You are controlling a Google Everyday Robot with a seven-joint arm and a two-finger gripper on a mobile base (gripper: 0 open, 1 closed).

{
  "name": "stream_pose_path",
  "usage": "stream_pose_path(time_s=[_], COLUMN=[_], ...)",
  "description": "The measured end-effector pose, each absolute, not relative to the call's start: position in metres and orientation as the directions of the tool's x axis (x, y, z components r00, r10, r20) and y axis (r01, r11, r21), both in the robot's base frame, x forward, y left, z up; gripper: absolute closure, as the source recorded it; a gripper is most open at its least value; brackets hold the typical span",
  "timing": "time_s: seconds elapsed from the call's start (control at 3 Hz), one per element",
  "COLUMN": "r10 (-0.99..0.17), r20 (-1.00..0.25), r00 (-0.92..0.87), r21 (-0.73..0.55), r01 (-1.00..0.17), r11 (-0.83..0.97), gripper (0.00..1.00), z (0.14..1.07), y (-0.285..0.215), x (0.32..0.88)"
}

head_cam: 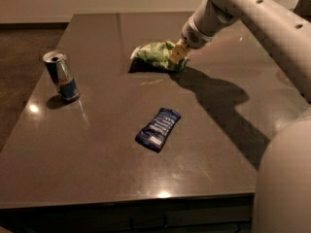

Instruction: Pick green jalapeno chip bag

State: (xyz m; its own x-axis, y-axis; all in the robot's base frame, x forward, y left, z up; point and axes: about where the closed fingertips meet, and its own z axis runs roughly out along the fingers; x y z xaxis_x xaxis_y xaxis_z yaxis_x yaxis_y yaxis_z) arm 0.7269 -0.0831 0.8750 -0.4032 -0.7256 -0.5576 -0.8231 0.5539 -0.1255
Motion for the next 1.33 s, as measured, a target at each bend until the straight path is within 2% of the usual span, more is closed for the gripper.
stream_pose_path(time_s=[0.33,1.33], r10=[-0.729,-0.725], r20=[-0.582,-0.675], r00=[-0.360,-0.136], r21=[-0.137,-0.258], r01=[-0.840,-0.877], r11=[0.525,0.405], gripper=[1.00,1.00], z=[0.895,0.998], y=[-0.077,-0.060], x=[0.713,0.636])
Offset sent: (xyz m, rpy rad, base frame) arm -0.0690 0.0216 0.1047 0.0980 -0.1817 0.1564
